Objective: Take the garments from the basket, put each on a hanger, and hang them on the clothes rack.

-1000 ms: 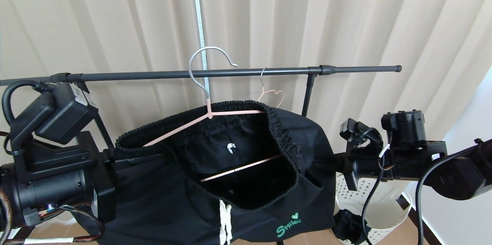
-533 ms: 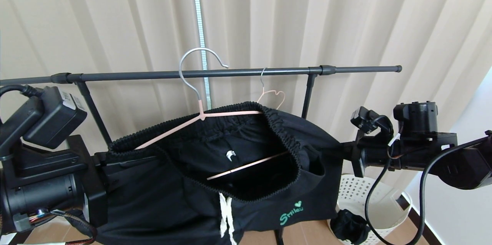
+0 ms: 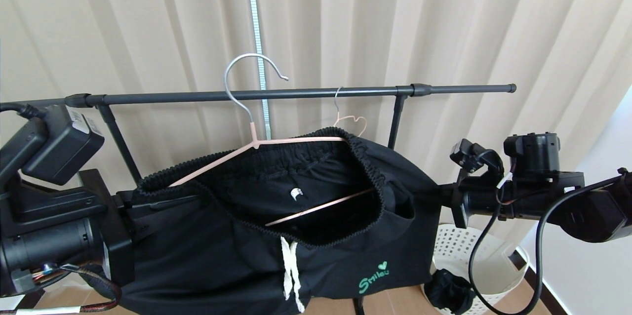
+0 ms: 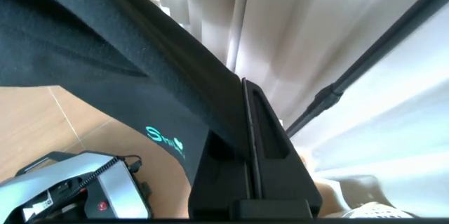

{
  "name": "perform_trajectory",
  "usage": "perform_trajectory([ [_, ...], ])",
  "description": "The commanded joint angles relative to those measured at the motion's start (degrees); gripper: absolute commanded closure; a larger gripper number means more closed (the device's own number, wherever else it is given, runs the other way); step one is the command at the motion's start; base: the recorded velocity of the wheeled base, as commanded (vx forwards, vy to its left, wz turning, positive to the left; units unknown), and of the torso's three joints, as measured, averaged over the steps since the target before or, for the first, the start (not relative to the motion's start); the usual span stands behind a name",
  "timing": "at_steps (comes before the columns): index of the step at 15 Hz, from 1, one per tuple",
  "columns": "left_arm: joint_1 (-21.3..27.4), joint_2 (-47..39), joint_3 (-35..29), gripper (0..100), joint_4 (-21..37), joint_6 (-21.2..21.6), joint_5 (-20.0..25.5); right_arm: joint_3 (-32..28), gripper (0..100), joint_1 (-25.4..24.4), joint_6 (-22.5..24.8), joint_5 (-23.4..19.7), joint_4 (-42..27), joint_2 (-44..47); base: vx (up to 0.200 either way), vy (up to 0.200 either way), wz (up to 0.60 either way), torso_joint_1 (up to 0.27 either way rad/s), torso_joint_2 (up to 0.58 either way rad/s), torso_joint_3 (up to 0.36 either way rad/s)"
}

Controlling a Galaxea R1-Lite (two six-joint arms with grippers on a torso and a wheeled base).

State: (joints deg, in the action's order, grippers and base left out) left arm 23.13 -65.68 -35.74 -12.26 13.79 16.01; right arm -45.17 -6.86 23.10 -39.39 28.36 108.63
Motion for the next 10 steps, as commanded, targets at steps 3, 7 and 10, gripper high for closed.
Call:
perform_trajectory([
  [3, 0.0, -0.6, -0.4, 100, -0.1, -0.1, 0.0, 2.4, 0, -1.4, 2.7, 0.0, 0.4, 0.0, 0.0, 0.0, 0.0, 0.0, 0.0, 0.0],
  [7, -0.6, -0.7, -0.5, 100, 0.0, -0.2, -0.1, 3.9, 0, -1.7, 7.6, 0.1, 0.6, -0.4, 0.0, 0.0, 0.0, 0.0, 0.0, 0.0],
  [10, -3.1, -0.9, 0.6, 100, 0.0, -0.3, -0.3, 1.8, 0, -1.7, 4.1, 2.7, 0.6, -2.5, 0.0, 0.0, 0.0, 0.0, 0.0, 0.0],
])
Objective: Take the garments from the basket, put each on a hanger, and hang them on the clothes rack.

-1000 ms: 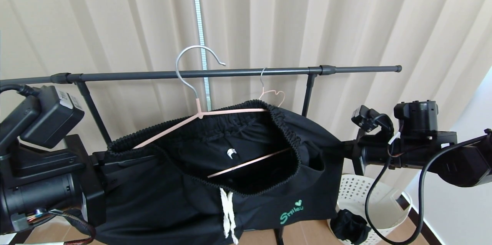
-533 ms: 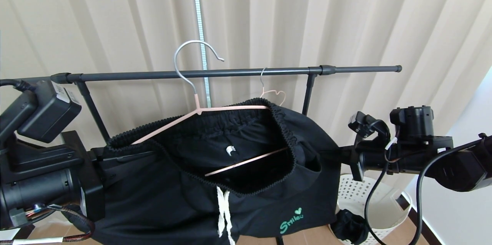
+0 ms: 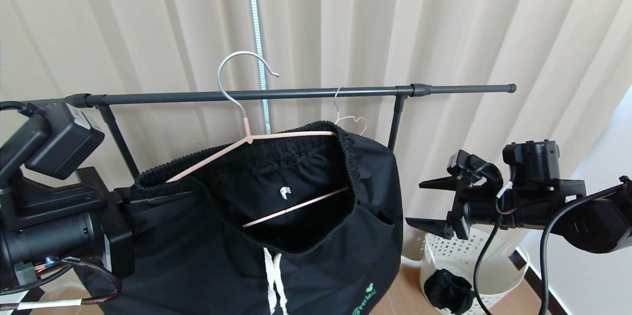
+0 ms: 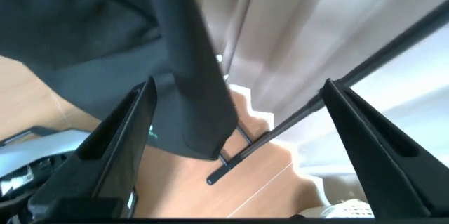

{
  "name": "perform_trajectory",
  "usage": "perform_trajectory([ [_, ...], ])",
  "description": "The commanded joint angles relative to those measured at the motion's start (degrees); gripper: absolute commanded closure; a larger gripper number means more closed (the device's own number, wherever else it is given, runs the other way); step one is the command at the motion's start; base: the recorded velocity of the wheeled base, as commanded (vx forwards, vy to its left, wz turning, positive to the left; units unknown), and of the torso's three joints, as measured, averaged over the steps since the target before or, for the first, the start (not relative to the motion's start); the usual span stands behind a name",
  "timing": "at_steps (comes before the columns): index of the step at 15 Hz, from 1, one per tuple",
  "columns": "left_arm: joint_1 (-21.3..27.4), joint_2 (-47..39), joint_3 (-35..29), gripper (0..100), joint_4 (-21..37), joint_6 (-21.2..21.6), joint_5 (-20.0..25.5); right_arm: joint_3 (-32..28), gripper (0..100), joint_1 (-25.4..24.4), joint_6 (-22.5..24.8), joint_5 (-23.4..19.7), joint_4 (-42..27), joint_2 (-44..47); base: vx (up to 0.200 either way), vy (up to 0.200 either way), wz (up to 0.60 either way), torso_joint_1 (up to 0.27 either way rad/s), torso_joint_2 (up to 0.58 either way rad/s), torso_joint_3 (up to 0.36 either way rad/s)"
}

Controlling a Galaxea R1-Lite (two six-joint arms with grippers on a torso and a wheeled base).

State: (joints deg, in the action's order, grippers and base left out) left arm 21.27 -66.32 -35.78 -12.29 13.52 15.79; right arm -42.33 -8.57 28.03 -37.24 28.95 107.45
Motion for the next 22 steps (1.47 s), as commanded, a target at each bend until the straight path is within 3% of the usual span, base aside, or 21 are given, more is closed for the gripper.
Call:
perform_trajectory([
  [1, -2.8, 0.0, 2.0, 100, 0.0, -0.5, -0.1, -1.5, 0, -0.6, -4.2, 2.8, 0.1, -2.6, 0.0, 0.0, 0.0, 0.0, 0.0, 0.0],
  [4, -8.0, 0.1, 4.4, 100, 0.1, -2.6, 0.0, -2.9, 0, -3.9, -11.8, 10.0, 0.1, -6.5, 0.0, 0.0, 0.0, 0.0, 0.0, 0.0],
  [8, -10.6, -0.9, 4.4, 100, 0.1, -3.3, -0.1, -4.0, 0, -10.2, -18.1, 19.8, 0.1, -9.6, 0.0, 0.0, 0.0, 0.0, 0.0, 0.0],
  [9, -10.7, -1.0, 4.4, 100, 0.1, -3.3, -0.1, -4.0, 0, -10.2, -18.2, 20.1, 0.1, -9.7, 0.0, 0.0, 0.0, 0.0, 0.0, 0.0],
  [11, -10.9, -4.0, 4.3, 100, 0.1, -3.2, -0.4, -4.3, 0, -12.3, -19.5, 25.1, 0.2, -9.8, 0.0, 0.0, 0.0, 0.0, 0.0, 0.0],
  [16, -10.4, -13.3, 2.0, 100, 0.0, -2.4, -3.0, -4.3, 0, -12.4, -19.4, 25.5, 0.1, -9.2, 0.0, 0.0, 0.0, 0.0, 0.0, 0.0],
  [19, -8.3, -18.1, 0.6, 100, 0.0, -1.2, -8.9, -4.3, 0, -12.4, -19.3, 25.5, 0.1, -9.0, 0.0, 0.0, 0.0, 0.0, 0.0, 0.0],
  [22, -6.6, -21.5, 1.0, 100, 0.0, 0.2, -9.5, -4.3, 0, -12.4, -19.2, 25.6, 0.0, -8.7, 0.0, 0.0, 0.0, 0.0, 0.0, 0.0],
])
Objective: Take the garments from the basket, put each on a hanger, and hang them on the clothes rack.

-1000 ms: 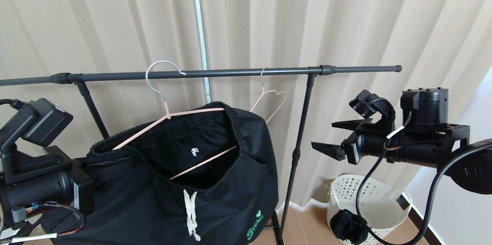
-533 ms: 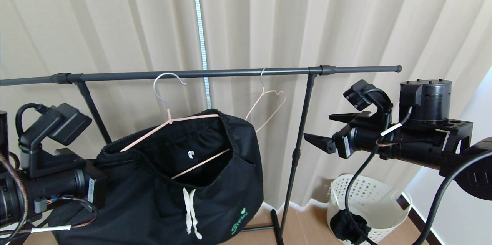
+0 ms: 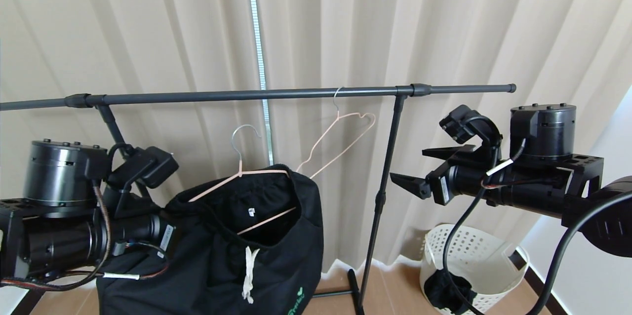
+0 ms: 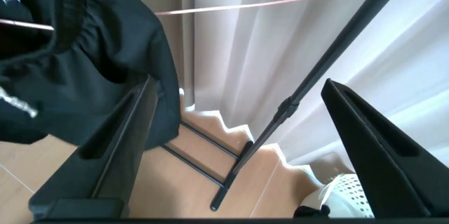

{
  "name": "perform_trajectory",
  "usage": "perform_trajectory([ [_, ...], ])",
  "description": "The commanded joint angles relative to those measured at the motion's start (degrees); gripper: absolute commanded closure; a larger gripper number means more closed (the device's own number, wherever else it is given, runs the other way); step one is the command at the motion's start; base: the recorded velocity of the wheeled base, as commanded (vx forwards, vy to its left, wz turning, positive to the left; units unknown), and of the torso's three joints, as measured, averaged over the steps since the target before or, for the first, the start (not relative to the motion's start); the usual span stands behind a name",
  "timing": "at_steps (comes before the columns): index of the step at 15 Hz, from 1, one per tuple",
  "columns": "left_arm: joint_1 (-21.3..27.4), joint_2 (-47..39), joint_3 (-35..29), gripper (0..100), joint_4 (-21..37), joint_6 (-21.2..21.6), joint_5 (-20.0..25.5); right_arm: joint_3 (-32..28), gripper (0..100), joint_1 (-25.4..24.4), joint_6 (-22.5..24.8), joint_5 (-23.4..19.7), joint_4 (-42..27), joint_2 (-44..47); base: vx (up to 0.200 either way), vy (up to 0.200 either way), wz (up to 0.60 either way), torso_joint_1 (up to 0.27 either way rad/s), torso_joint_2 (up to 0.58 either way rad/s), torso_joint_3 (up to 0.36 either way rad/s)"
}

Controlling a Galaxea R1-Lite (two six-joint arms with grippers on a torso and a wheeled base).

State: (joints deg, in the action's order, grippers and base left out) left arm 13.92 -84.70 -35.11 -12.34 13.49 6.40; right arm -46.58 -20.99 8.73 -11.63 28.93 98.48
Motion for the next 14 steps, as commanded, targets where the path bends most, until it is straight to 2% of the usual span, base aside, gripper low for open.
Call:
perform_trajectory([
  [1, 1.0, -4.2, 0.5, 100, -0.1, 0.5, -0.9, 0.0, 0, 0.0, 0.1, 0.0, 0.0, 0.3, 0.0, 0.0, 0.0, 0.0, 0.0, 0.0],
  [2, 1.3, -6.3, 0.6, 100, -0.1, 0.4, -3.6, 0.1, 0, 0.0, 0.1, 0.0, 0.0, 0.3, 0.0, 0.0, 0.0, 0.0, 0.0, 0.0],
  [6, 0.8, -8.9, 0.1, 100, -0.1, -0.2, -6.0, 0.1, 0, 0.0, 0.1, 0.0, 0.0, 0.7, 0.0, 0.0, 0.0, 0.0, 0.0, 0.0],
  [10, 0.6, -11.8, 0.5, 100, -4.2, -1.8, -9.3, 0.0, 0, 0.0, 0.1, 0.0, 0.1, 1.2, 0.0, 0.0, 0.0, 0.0, 0.0, 0.0],
  [14, 0.6, -12.2, 0.9, 100, -5.4, -3.0, -9.5, 0.0, 0, 0.0, 0.1, 0.0, 0.0, 1.2, 0.0, 0.0, 0.0, 0.0, 0.0, 0.0],
])
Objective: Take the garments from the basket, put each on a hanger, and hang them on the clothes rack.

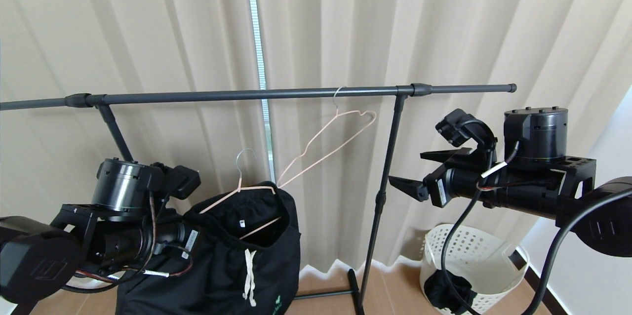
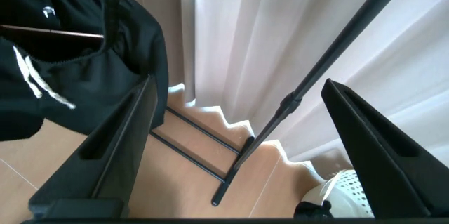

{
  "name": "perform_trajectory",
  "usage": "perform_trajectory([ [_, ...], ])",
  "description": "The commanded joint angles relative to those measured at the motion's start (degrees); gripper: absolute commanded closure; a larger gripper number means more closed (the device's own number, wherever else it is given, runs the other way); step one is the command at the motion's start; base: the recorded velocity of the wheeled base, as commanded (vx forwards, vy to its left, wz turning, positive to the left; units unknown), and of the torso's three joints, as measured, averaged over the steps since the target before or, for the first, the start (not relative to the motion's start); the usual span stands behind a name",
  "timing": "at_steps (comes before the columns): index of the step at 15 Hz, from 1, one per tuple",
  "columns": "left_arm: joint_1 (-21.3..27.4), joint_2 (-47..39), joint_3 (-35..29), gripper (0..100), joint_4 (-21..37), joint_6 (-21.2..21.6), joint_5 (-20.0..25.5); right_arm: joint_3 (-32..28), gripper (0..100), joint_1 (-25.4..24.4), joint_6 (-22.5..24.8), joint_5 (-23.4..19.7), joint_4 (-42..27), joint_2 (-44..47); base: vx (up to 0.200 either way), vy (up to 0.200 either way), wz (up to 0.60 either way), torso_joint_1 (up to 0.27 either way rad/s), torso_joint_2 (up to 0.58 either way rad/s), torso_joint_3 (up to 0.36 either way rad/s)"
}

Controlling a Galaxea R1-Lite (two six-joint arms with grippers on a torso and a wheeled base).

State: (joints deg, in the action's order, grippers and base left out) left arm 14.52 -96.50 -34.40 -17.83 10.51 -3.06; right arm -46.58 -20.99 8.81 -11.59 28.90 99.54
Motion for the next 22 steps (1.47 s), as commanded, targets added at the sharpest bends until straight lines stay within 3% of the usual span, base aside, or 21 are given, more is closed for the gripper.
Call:
perform_trajectory([
  [1, 0.0, -0.6, 0.9, 100, 0.0, 0.1, 0.0, 0.0, 0, 0.0, 0.1, 0.0, 0.0, 0.1, 0.0, 0.0, 0.0, 0.0, 0.0, 0.0],
  [4, -0.8, -1.4, 1.0, 100, -0.2, -0.5, -0.4, 0.0, 0, 0.0, 0.1, 0.0, 0.0, 0.4, 0.0, 0.0, 0.0, 0.0, 0.0, 0.0],
  [7, -0.7, -1.4, 0.0, 100, -4.3, -2.2, -1.7, 0.0, 0, 0.0, 0.0, 0.0, 0.0, 0.5, 0.0, 0.0, 0.0, 0.0, 0.0, 0.0],
  [13, 2.7, -3.4, -11.3, 100, -5.7, -9.3, -1.8, 0.0, 0, 0.0, 0.1, 0.0, 0.0, 0.6, 0.0, 0.0, 0.0, 0.0, 0.0, 0.0],
  [22, 4.0, -13.8, -28.0, 100, -5.8, -12.2, -1.8, -0.1, 0, 0.0, 0.1, 0.0, 0.1, 1.7, 0.0, 0.0, 0.0, 0.0, 0.0, 0.0],
])
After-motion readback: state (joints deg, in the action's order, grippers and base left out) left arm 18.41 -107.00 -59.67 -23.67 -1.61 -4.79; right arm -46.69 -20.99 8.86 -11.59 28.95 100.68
